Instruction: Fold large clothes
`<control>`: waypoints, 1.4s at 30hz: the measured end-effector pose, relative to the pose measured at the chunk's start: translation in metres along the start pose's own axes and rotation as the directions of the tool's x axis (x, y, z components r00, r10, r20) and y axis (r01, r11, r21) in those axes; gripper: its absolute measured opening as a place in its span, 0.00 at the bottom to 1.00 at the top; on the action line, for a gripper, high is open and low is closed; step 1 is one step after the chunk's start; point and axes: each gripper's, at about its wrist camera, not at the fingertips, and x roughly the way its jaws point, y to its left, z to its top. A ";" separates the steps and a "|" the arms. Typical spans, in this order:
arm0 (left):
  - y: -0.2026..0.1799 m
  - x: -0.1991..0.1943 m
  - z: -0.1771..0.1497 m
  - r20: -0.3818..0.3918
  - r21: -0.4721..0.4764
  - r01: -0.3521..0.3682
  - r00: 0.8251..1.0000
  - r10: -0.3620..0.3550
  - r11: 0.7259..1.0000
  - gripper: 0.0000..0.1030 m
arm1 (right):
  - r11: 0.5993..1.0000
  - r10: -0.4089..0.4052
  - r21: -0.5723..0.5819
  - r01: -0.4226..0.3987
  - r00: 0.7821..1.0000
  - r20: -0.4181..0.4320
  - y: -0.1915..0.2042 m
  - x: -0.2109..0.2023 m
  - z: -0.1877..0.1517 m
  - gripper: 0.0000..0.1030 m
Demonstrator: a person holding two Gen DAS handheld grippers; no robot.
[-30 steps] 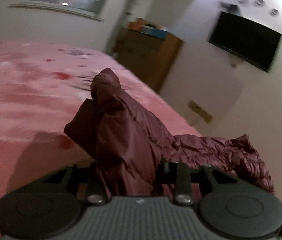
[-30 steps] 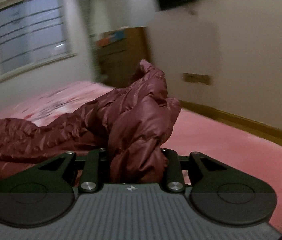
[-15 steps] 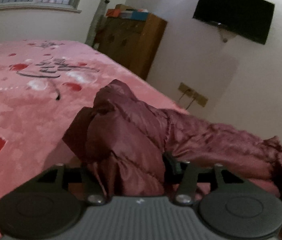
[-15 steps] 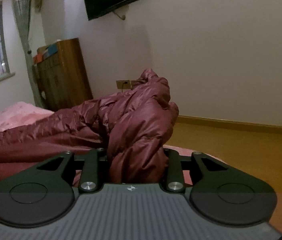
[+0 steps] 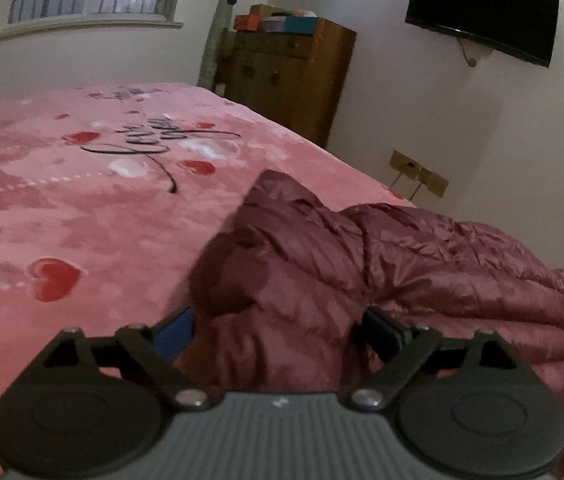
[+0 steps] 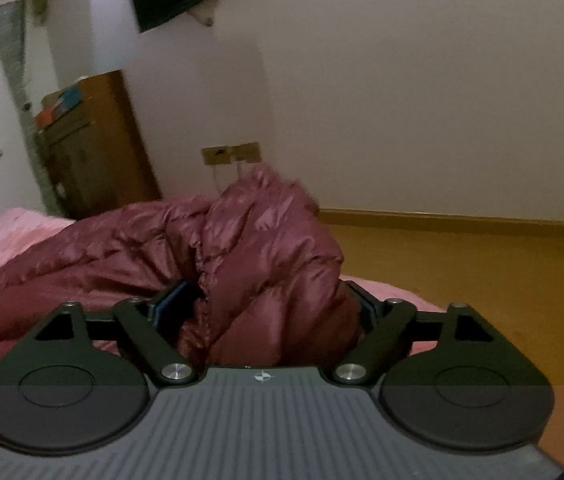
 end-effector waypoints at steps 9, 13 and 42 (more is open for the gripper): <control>-0.018 -0.078 -0.020 0.038 0.030 -0.010 0.999 0.009 1.000 0.99 | 0.997 0.019 0.069 -0.025 0.997 0.079 -0.002 -0.054 0.004 1.00; -0.031 -0.108 -0.037 0.035 0.020 -0.017 0.999 0.017 1.000 0.99 | 0.998 0.060 0.012 -0.060 0.997 0.052 0.002 -0.077 -0.004 1.00; -0.077 -0.261 -0.094 0.059 0.058 -0.121 0.991 0.118 0.991 0.99 | 0.941 0.268 -0.208 -0.267 0.963 -0.024 0.007 -0.291 -0.019 1.00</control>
